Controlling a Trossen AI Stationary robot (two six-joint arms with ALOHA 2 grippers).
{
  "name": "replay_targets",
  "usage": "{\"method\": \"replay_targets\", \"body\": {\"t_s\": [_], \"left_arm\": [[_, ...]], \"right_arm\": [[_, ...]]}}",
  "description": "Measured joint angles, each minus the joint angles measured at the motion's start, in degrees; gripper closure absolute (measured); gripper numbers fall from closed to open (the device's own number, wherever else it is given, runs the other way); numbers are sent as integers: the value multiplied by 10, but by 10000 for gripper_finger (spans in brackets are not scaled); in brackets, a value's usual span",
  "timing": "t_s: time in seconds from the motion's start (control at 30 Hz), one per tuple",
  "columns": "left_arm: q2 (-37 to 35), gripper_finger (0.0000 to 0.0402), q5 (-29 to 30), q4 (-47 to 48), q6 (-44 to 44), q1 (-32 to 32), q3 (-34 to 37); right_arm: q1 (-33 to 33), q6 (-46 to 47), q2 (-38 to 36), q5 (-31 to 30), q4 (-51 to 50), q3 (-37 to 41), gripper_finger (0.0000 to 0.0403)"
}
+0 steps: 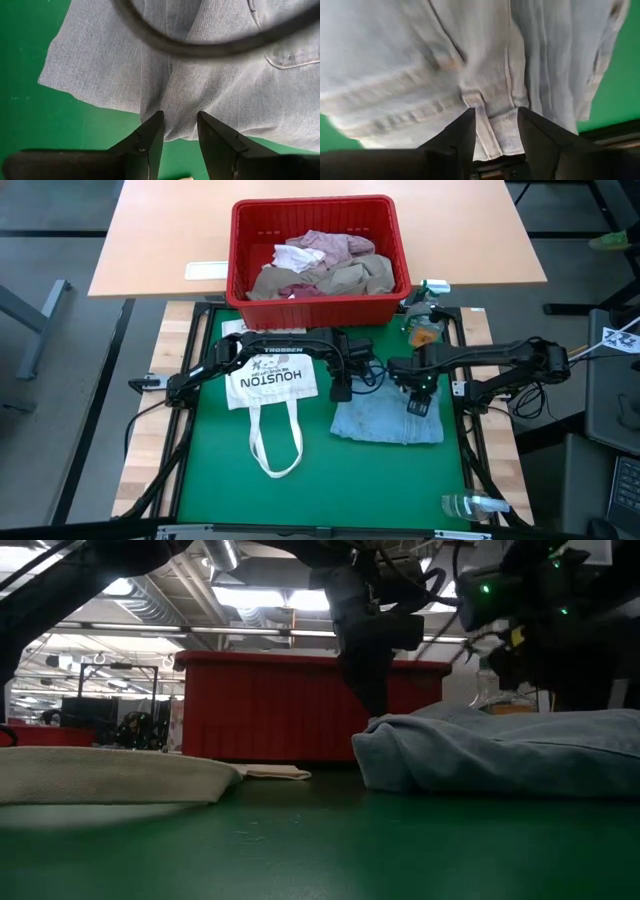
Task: Fold laundry
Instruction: Fold the light blue pants
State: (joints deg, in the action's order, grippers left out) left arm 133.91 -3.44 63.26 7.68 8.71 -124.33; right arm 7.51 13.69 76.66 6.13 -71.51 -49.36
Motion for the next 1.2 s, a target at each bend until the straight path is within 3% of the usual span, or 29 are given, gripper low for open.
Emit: {"method": "replay_targets", "body": {"t_s": [0.23,0.9,1.03,1.2], "left_arm": [[0,289,0,0,0,0,0],[0,289,14,0,4,0,0],[0,289,14,0,4,0,0],[0,289,9,0,5,0,0]], "right_arm": [[0,0,0,-10,-1,50,255],[0,-6,1,-21,32,51,259],[0,-7,1,-21,31,51,294],[0,-7,1,-21,32,51,376]]}}
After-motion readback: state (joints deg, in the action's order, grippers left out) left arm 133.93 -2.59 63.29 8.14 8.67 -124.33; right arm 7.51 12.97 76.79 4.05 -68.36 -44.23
